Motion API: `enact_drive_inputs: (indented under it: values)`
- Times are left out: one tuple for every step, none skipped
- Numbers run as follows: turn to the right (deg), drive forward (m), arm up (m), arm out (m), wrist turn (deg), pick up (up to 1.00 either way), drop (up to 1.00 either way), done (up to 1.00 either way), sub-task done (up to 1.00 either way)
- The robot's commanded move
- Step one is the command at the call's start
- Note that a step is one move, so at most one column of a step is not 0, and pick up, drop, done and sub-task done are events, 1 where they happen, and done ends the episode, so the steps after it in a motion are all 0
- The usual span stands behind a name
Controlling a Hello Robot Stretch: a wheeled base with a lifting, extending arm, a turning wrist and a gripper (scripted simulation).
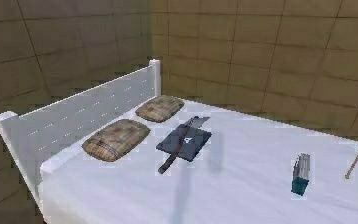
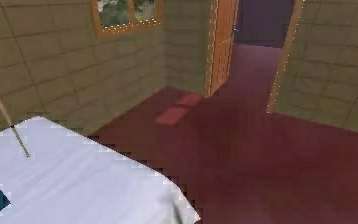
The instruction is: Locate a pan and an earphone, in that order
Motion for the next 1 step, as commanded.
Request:
enact_drive_inputs:
  values:
    - [-45.0, 0.0, 0.0, 0.0, 0.0, 0.0, 0.0, 0.0, 0.0]
